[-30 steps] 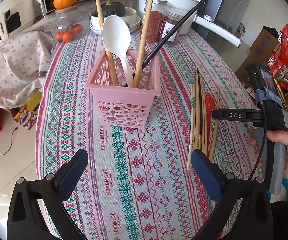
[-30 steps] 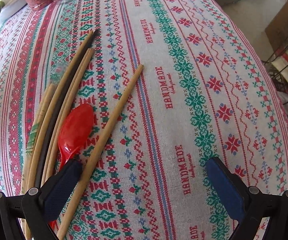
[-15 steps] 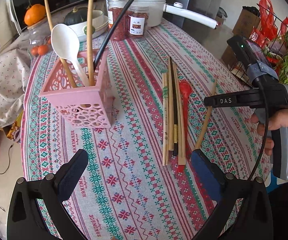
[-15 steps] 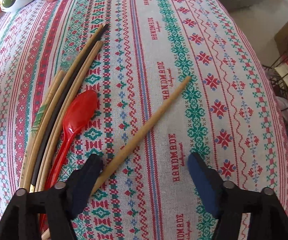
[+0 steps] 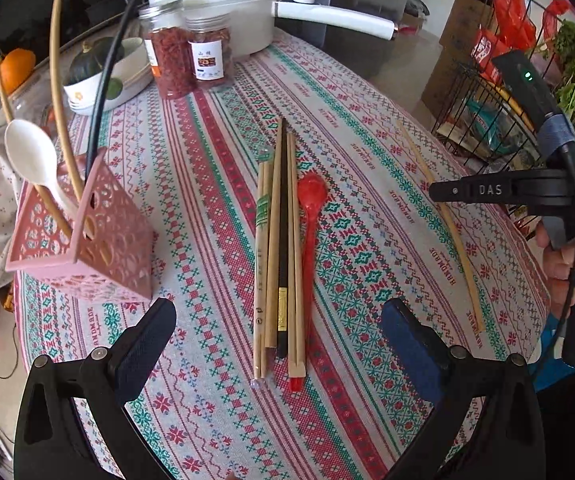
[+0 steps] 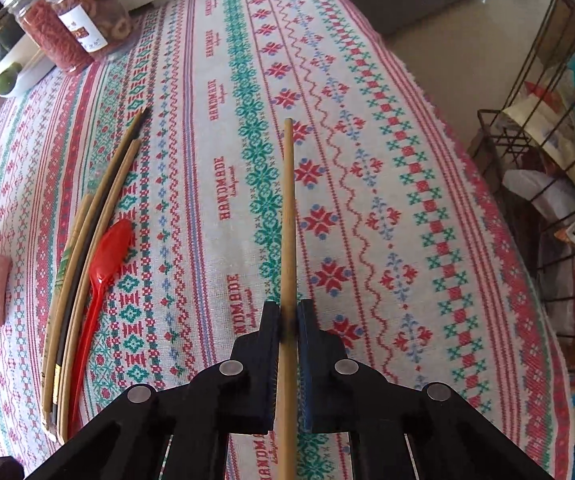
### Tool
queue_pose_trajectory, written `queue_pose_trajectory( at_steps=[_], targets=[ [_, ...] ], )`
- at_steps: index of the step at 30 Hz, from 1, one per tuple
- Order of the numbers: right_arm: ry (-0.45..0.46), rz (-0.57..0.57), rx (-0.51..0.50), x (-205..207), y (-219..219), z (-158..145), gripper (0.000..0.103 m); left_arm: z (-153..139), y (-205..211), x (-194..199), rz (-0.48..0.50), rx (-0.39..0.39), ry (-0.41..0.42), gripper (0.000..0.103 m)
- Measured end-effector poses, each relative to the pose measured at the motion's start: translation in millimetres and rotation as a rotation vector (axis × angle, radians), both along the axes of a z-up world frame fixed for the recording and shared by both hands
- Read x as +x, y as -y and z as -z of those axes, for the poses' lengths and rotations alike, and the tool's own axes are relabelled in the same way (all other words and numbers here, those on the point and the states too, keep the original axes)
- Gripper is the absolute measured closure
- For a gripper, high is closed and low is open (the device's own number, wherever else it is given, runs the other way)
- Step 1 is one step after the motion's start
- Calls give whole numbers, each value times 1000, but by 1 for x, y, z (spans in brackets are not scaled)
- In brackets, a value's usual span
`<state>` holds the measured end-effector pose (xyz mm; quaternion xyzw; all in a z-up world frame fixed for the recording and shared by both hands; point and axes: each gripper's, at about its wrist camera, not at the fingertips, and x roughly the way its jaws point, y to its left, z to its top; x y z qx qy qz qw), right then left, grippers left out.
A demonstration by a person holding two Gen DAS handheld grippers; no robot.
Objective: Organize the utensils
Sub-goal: 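Grasp a loose wooden chopstick with the right gripper and lift it, then grasp a wooden chopstick from the pile with the left gripper while the right carries its chopstick toward the basket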
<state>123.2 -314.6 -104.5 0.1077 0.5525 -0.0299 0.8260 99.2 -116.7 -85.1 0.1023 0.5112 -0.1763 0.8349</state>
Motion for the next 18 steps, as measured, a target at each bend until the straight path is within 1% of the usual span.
queue_pose_trajectory(
  at_steps=[4,6,7,9,11,12,14,15,17,18],
  targets=[
    [34,-8,30,-1,10,-17,97,4,20,14,18,35,-23,0],
    [46,-7,51,-3,15,-21,97,6,25,26,6,25,-47,0],
    [51,-9,59,-4,16,-22,97,7,27,33,-4,13,-58,2],
    [54,-15,75,-4,19,-23,96,8,31,48,-25,-14,-77,13],
    [55,-21,91,-2,17,-22,96,7,35,63,-50,-29,-74,37],
    [56,-24,99,-2,17,-23,96,7,38,71,-63,-27,-67,43],
    [61,-34,106,-1,15,-24,96,9,42,86,-97,-17,-54,66],
    [64,-40,109,0,14,-25,96,11,43,94,-112,-13,-53,70],
    [69,-46,115,1,13,-25,96,15,44,107,-136,-7,-57,87],
    [70,-46,121,2,13,-25,96,17,46,112,-143,-5,-62,89]
  ],
)
